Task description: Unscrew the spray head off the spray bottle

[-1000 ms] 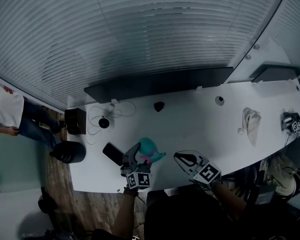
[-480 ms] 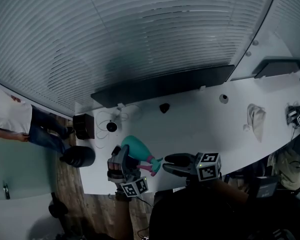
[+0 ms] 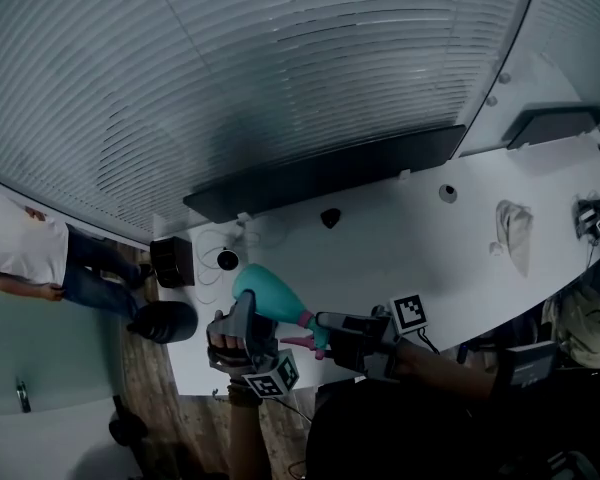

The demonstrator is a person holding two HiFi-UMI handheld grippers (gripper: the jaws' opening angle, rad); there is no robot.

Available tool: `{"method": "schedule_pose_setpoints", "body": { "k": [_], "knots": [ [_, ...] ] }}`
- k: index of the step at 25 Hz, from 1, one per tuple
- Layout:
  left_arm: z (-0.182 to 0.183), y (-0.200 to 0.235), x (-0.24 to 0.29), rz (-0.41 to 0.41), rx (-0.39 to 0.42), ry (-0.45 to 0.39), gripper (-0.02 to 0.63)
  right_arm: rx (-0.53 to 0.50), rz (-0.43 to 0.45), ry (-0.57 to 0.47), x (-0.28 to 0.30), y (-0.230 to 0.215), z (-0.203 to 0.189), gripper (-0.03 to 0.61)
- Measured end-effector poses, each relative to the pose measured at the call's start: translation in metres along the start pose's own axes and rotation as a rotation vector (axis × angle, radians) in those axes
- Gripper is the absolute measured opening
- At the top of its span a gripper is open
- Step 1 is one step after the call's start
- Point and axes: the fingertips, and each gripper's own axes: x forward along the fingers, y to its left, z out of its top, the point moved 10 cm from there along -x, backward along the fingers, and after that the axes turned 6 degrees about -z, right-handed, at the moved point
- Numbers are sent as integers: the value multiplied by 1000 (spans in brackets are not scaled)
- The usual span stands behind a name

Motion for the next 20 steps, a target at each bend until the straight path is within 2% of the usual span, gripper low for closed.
{"method": "schedule_pose_setpoints", "body": {
  "k": [3, 7, 11, 16, 20],
  "knots": [
    [10, 3, 2, 8, 54, -1, 357, 54, -17, -36, 2, -1, 2, 250],
    [17, 0, 6, -4, 64, -9, 356, 73, -49, -43, 5, -1, -2, 247],
    [18, -2, 8, -14, 84, 5, 356, 47, -107, -87, -5, -1, 3, 143],
    [17, -8, 9, -65, 81, 9, 353, -17, -176, -75, -7, -1, 6, 133],
    [18, -8, 8, -112, 67, 18, 350, -8, -211, -52, -8, -1, 9, 132]
  ]
}}
